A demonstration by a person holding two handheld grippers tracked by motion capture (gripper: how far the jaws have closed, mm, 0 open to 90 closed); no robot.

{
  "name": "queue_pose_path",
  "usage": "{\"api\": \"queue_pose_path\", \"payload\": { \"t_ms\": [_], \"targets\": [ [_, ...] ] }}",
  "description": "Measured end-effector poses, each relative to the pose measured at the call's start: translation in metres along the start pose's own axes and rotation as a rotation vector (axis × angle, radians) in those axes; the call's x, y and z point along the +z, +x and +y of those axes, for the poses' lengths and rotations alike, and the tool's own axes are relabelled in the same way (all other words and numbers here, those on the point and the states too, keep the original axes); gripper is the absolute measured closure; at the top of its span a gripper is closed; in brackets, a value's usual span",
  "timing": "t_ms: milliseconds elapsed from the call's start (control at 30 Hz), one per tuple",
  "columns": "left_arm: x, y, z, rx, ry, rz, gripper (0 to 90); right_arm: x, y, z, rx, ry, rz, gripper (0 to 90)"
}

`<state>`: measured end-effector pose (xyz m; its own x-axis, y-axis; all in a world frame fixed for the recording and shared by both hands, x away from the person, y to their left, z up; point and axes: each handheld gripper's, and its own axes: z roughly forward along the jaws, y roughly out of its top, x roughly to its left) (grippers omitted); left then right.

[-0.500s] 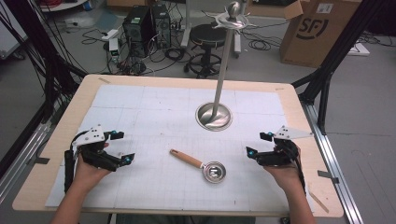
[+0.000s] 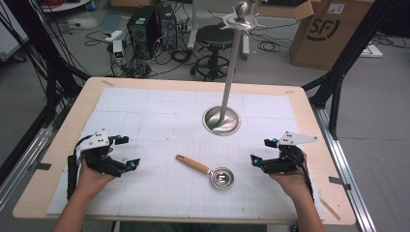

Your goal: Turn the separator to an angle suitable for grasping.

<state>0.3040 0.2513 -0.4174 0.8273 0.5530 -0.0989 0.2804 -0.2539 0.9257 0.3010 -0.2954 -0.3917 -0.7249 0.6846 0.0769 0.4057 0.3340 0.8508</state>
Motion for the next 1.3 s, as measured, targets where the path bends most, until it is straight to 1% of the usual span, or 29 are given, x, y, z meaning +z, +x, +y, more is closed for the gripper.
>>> {"api": "queue_pose_path", "payload": {
  "t_ms": [100,200,300,333,400,433,467,500,600,667,733,767,867,933,1033,1067,1167,1300],
  "targets": [
    [-0.002,-0.001,0.001,0.006,-0.009,-0.001,1.7,0.005,0.008,0.008,-0.018,0.016,0.018,14.0],
    [-0.003,-0.001,0.001,0.004,-0.010,0.001,1.7,0.013,0.016,0.015,-0.053,0.041,0.032,14.3],
    [-0.003,-0.001,0.001,0.002,-0.012,0.002,1.8,0.019,0.019,0.021,-0.071,0.054,0.037,14.7],
    [-0.002,-0.001,0.001,0.003,-0.013,0.001,1.7,0.024,0.023,0.027,-0.080,0.070,0.048,15.2],
    [-0.002,-0.001,0.001,0.005,-0.012,0.000,1.8,0.030,0.027,0.032,-0.106,0.087,0.058,16.4],
    [-0.002,-0.001,0.001,0.005,-0.011,0.000,1.8,0.030,0.027,0.032,-0.106,0.087,0.058,16.4],
    [-0.002,-0.001,0.001,0.005,-0.008,0.002,1.7,0.032,0.029,0.035,-0.113,0.099,0.064,18.1],
    [-0.002,-0.001,0.001,0.008,-0.004,0.002,1.7,0.038,0.034,0.038,-0.129,0.123,0.082,21.9],
    [-0.001,-0.001,0.001,0.008,-0.005,0.000,1.7,0.048,0.039,0.043,-0.149,0.152,0.098,25.2],
    [-0.001,-0.002,0.001,0.008,-0.004,0.003,1.7,0.050,0.041,0.044,-0.153,0.160,0.105,25.9],
    [-0.001,-0.003,0.001,0.016,0.005,0.011,1.7,0.058,0.045,0.047,-0.164,0.185,0.118,27.8],
    [-0.001,-0.003,0.001,0.016,0.005,0.011,1.7,0.058,0.045,0.047,-0.164,0.185,0.118,27.8],
    [-0.001,-0.004,0.002,0.023,0.003,0.008,1.7,0.067,0.053,0.050,-0.171,0.226,0.132,31.8],
    [0.000,-0.004,0.002,0.018,-0.002,0.005,1.7,0.071,0.055,0.051,-0.176,0.236,0.147,34.2],
    [0.002,-0.004,0.002,0.021,0.006,0.003,1.7,0.077,0.057,0.052,-0.176,0.264,0.152,35.0],
    [0.002,-0.004,0.002,0.025,0.008,0.005,1.7,0.079,0.058,0.053,-0.186,0.272,0.156,35.4],
    [0.002,-0.005,0.002,0.029,0.009,0.001,1.7,0.083,0.061,0.053,-0.194,0.301,0.161,36.6],
    [0.002,-0.006,0.003,0.031,0.012,0.002,1.7,0.091,0.065,0.053,-0.214,0.325,0.167,38.1]
  ]
}}
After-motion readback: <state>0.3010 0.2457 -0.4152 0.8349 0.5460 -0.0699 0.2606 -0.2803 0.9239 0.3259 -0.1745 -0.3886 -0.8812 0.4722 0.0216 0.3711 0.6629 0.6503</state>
